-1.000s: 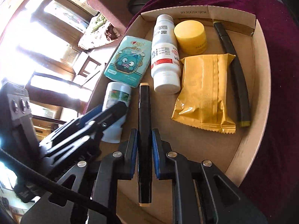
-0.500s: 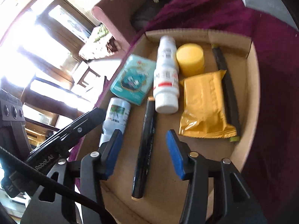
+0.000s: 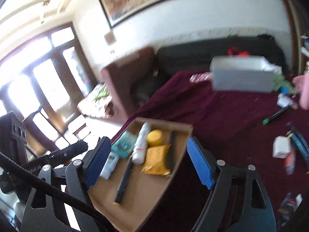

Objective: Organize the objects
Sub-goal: 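Move both open grippers back toward the black snack packet and white spray bottle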

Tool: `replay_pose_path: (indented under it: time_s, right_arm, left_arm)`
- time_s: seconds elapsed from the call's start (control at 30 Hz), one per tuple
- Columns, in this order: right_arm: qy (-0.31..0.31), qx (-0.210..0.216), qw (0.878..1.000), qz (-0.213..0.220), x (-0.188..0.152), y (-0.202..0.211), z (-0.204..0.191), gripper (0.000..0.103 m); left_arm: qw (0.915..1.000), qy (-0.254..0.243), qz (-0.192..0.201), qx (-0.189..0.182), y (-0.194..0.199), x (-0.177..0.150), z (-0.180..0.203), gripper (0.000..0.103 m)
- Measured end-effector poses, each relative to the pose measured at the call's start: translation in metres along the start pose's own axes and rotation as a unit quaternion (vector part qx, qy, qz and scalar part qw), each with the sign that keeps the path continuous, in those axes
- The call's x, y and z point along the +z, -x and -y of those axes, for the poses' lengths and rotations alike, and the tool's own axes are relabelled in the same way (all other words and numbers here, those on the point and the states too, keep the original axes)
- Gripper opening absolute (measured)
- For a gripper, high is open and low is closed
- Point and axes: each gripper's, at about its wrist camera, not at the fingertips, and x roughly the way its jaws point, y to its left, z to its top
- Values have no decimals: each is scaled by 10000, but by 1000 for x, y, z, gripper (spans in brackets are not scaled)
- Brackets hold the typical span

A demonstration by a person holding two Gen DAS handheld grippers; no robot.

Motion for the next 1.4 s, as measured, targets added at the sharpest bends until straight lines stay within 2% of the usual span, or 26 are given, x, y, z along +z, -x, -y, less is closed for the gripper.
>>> replay_pose_path:
  time_s: [0.07, 0.13, 0.17, 0.2, 0.23, 0.27, 0.33, 0.4, 0.47, 0.53, 0.67, 0.73, 0.87, 0.93, 1.0, 1.07, 1.17, 1.2, 1.27, 1.3, 1.33, 1.4]
  right_arm:
    - [-92, -74, 9991, 419, 2, 26, 16, 89]
    - [-503, 384, 9961, 611, 5, 40, 44, 103]
    - [-877, 718, 9928, 397, 5, 40, 63, 103]
    - [-1199, 910, 9886, -3, 4, 36, 81, 103]
    - [-1373, 952, 9856, -252, 2, 34, 95, 100]
    - [-1443, 826, 9856, -313, -1, 39, 109, 100]
    - [-1318, 174, 9908, -257, -7, 60, 133, 99]
    - [-1254, -340, 9911, -305, -15, 77, 154, 99]
    - [-1309, -926, 9863, -381, -25, 100, 181, 99]
    - [-1489, -1485, 9755, -648, -40, 117, 212, 99]
    - [-2238, -1623, 9561, -974, -72, 135, 264, 99]
    - [-2353, -1469, 9550, -1044, -84, 136, 266, 99]
    - [-1880, -1001, 9689, -1258, -88, 123, 243, 99]
    - [-1498, -1139, 9710, -1477, -86, 114, 230, 99]
    - [-1159, -1398, 9680, -1731, -92, 100, 222, 98]
    - [-1050, -1579, 9599, -2067, -104, 80, 219, 85]
    - [-1295, -1257, 9567, -2283, -113, 64, 216, 82]
    - [-1256, -1001, 9598, -2303, -112, 61, 209, 82]
    - [-1408, -3, 9648, -2223, -108, 59, 196, 80]
    - [-1360, 123, 9671, -2146, -102, 61, 190, 80]
    - [-1218, -2, 9712, -2050, -97, 65, 187, 80]
    - [-927, -557, 9765, -1862, -85, 73, 189, 80]
  left_arm:
    - [9999, -121, 26, -105, -1, -2, 20, 58]
    - [9995, -211, -26, -219, -6, -6, 39, 58]
    - [9993, -222, -94, -285, -10, -10, 46, 58]
    - [9989, -209, -185, -375, -15, -14, 54, 58]
    - [9982, -200, -327, -466, -21, -19, 60, 58]
    - [9973, -223, -465, -526, -26, -24, 66, 58]
    - [9949, -311, -745, -604, -37, -34, 76, 58]
    - [9927, -384, -917, -685, -46, -41, 81, 58]
    - [9916, -439, -998, -692, -49, -47, 83, 58]
    - [9905, -424, -1098, -709, -54, -51, 84, 58]
    - [9892, -434, -1220, -683, -57, -57, 83, 58]
    - [9895, -460, -1213, -635, -55, -57, 82, 58]
    - [9905, -434, -1193, -527, -54, -55, 76, 58]
    - [9906, -376, -1211, -517, -56, -56, 74, 58]
    - [9902, -338, -1239, -541, -57, -57, 72, 58]
    - [9900, -341, -1255, -545, -58, -59, 72, 58]
    - [9891, -346, -1313, -563, -62, -61, 73, 58]
    - [9887, -366, -1341, -568, -63, -62, 74, 58]
    - [9871, -402, -1434, -596, -66, -65, 77, 58]
    - [9860, -388, -1491, -632, -67, -67, 79, 58]
    - [9842, -370, -1574, -717, -68, -71, 83, 58]
    - [9802, -400, -1724, -892, -72, -79, 93, 58]
